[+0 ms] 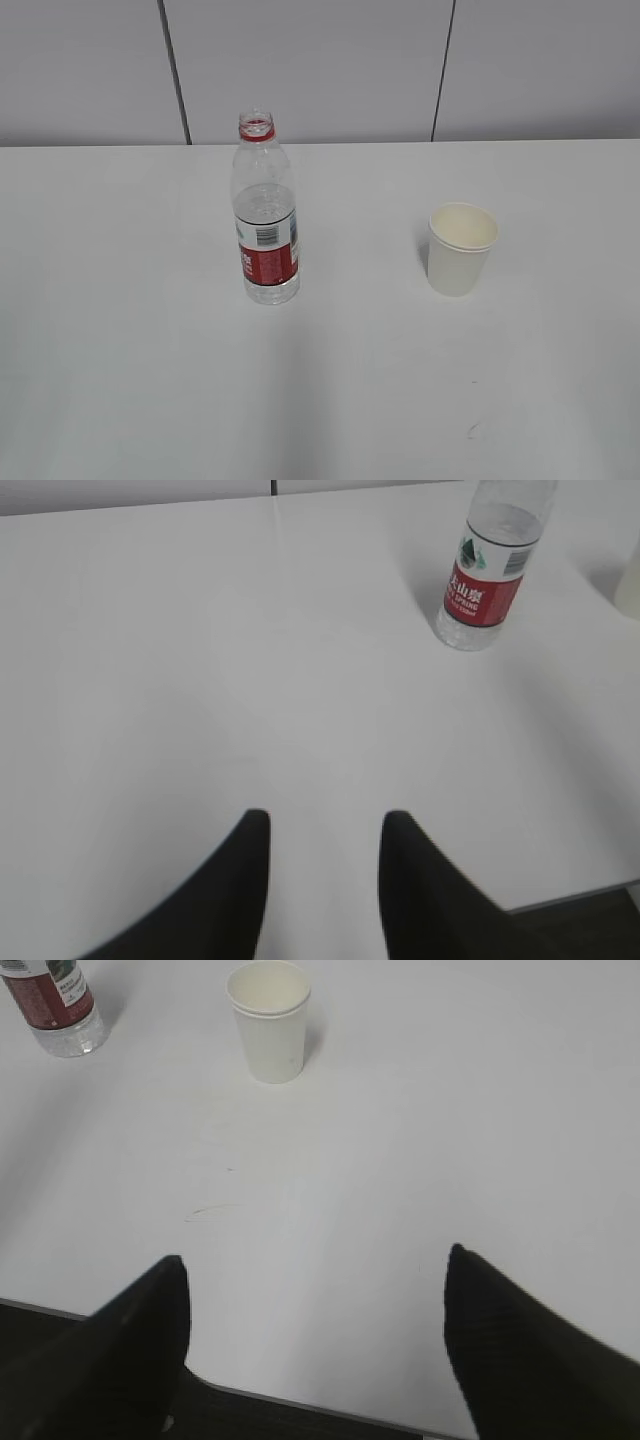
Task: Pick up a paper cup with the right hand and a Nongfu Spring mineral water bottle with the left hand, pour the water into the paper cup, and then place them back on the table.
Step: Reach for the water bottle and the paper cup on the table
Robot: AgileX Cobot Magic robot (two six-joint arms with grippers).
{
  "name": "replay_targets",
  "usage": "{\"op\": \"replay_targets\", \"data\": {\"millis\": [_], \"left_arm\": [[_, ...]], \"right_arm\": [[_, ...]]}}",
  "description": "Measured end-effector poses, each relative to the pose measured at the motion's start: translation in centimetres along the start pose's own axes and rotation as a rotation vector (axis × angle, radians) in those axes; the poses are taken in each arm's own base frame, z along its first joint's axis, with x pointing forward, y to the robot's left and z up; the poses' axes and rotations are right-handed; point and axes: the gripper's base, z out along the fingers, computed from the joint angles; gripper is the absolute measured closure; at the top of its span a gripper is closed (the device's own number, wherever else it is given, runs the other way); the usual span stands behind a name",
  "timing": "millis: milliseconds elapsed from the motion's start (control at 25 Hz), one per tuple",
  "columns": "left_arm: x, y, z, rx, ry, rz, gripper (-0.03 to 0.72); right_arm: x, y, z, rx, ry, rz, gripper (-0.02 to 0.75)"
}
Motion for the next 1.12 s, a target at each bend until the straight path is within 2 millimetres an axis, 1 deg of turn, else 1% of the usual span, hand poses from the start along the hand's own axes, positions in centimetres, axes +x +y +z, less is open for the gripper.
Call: {"op": "replay_targets", "data": {"millis": [920,960,1040,1120], "left_arm": [[0.0,0.0,0.0,0.0,0.0,0.0,0.445],[-0.01,0.0,0.0,0.0,-0.001,0.0,0.433],[-0.01,0.0,0.0,0.0,-0.001,0.0,0.382],[-0.01,0.0,0.0,0.0,-0.001,0.0,0.299]], "right_arm": [[0.0,0.0,0.0,0.0,0.0,0.0,0.148],[0.0,0.0,0.0,0.0,0.0,0.0,0.148],[0.0,0.0,0.0,0.0,0.0,0.0,0.148],[0.0,0.0,0.0,0.0,0.0,0.0,0.148]]}}
